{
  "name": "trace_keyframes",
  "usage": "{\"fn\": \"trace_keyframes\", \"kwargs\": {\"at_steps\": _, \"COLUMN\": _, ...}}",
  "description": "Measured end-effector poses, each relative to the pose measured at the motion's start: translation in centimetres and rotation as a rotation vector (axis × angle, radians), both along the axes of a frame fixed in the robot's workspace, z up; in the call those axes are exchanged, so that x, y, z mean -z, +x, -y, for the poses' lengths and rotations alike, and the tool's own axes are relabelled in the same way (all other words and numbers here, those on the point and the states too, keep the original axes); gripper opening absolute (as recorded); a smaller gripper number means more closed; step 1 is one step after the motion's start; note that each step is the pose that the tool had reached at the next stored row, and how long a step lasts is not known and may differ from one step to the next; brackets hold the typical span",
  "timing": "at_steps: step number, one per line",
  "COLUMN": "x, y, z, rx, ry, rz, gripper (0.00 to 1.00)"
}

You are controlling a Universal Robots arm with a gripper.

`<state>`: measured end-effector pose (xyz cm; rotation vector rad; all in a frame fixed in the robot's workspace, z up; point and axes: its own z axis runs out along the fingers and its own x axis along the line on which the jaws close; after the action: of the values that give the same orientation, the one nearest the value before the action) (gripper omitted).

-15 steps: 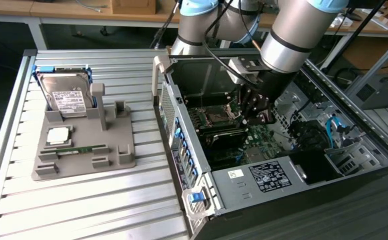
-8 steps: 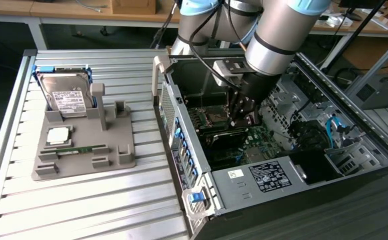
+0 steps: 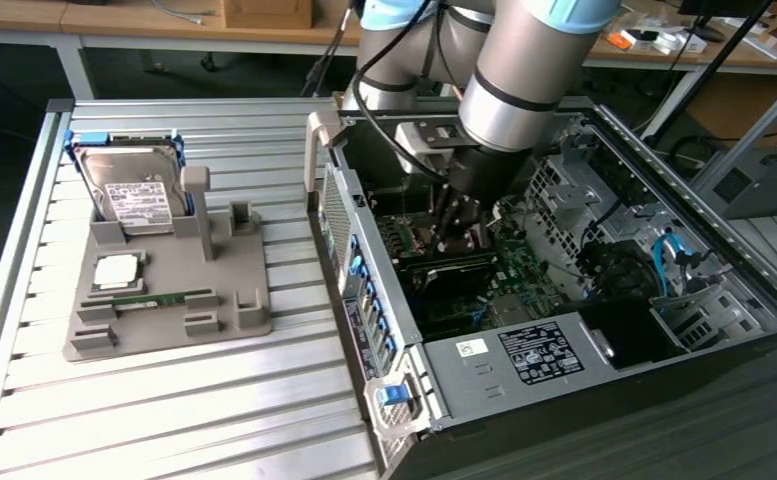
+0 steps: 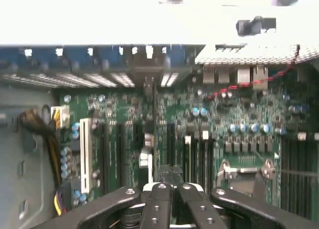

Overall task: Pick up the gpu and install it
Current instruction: 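Press down on the gpu until it lock into place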

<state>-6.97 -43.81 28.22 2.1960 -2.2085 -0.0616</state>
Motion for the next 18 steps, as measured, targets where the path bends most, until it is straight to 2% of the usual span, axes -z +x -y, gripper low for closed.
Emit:
{"fn": "trace_keyframes", "kwargs": {"at_steps": 3, "x": 0.08, "y": -0.9, "z": 0.22, "rx": -0.001, "ry": 0.0000, "rz": 0.0000, "gripper": 0.11}}
{"fn": "trace_keyframes", "kwargs": {"at_steps": 6, "x": 0.19, "y": -1.3, "z": 0.47, "rx": -0.001, "ry": 0.0000, "rz": 0.0000, "gripper": 0.11}}
{"fn": "trace_keyframes", "kwargs": {"at_steps": 12, "x": 0.34, "y": -2.1, "z": 0.56, "rx": -0.001, "ry": 0.0001, "rz": 0.0000, "gripper": 0.11}}
{"fn": "trace_keyframes", "kwargs": {"at_steps": 18, "x": 0.50, "y": -2.4, "z": 0.88, "rx": -0.001, "ry": 0.0000, "rz": 0.0000, "gripper": 0.11}}
